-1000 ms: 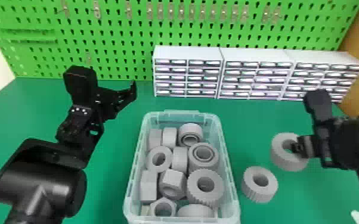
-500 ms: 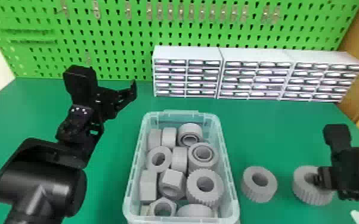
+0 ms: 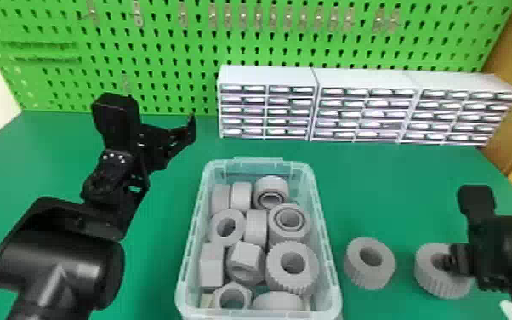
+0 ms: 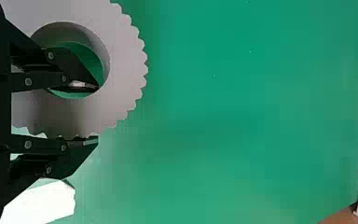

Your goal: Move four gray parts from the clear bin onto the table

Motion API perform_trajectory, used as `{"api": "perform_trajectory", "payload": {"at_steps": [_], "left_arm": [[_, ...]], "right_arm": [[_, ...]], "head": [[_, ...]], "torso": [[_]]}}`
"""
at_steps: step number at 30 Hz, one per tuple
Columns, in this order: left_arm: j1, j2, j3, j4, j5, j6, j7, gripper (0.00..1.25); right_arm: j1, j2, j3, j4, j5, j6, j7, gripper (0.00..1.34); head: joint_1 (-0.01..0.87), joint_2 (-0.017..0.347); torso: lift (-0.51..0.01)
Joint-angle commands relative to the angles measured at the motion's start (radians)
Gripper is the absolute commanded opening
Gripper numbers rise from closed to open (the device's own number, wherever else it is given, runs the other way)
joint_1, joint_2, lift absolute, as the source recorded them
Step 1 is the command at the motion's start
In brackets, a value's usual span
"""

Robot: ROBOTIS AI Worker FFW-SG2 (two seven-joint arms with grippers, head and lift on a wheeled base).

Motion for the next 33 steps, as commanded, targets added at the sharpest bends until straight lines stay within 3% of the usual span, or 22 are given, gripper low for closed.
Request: {"api": "perform_trajectory", "payload": {"at_steps": [1, 6, 14, 23, 33], "left_arm": [[0.0, -0.001, 0.001, -0.001, -0.001, 0.0, 0.0, 1.11], [0.001, -0.001, 0.003, -0.001, -0.001, 0.0, 0.0, 1.11], [0.001, -0.004, 0.006, 0.001, -0.001, 0.0, 0.0, 1.11], [0.001, -0.004, 0.007, 0.001, -0.001, 0.0, 0.0, 1.11], [0.003, -0.004, 0.009, -0.001, -0.001, 0.0, 0.0, 1.11]], "right_arm": [[0.0, 0.002, -0.008, 0.011, -0.003, -0.009, 0.0, 0.24], [0.008, 0.005, -0.011, 0.014, -0.005, -0.038, 0.0, 0.27], [0.015, 0.022, -0.037, 0.014, -0.011, -0.069, 0.0, 0.6], [0.015, 0.025, -0.035, 0.015, -0.016, -0.076, 0.0, 0.79], [-0.011, 0.015, 0.0, -0.045, -0.014, -0.022, 0.0, 0.82]], "head": [[0.686, 0.026], [0.686, 0.026], [0.686, 0.026], [0.686, 0.026], [0.686, 0.026]], "torso": [[-0.05], [-0.05], [-0.05], [-0.05], [-0.05]]}}
